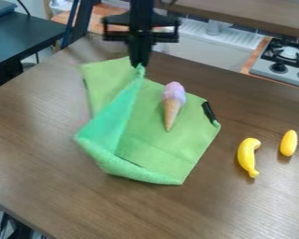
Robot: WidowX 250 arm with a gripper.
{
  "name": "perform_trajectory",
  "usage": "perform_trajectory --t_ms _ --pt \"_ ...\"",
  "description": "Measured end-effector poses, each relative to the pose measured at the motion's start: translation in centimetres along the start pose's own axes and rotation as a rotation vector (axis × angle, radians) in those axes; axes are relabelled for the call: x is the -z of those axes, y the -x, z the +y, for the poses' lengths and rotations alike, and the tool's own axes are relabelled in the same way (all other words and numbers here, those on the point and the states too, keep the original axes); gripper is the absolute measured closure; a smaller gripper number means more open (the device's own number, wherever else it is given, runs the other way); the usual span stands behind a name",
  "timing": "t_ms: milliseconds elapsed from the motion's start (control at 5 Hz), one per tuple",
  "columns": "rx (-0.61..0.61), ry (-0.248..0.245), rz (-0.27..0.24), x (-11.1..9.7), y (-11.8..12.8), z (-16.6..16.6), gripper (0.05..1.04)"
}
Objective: Fold the cloth from bottom left to top right
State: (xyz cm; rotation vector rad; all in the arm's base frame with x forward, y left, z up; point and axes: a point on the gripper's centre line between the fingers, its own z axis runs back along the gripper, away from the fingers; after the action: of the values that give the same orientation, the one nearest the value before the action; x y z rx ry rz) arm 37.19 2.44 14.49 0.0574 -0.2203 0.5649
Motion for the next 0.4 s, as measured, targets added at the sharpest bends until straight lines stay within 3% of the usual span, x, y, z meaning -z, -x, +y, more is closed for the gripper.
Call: perform_trajectory --t_ms 400 --pt "0.057 0.011 -0.004 -1.0 0.6 -3.5 1.032"
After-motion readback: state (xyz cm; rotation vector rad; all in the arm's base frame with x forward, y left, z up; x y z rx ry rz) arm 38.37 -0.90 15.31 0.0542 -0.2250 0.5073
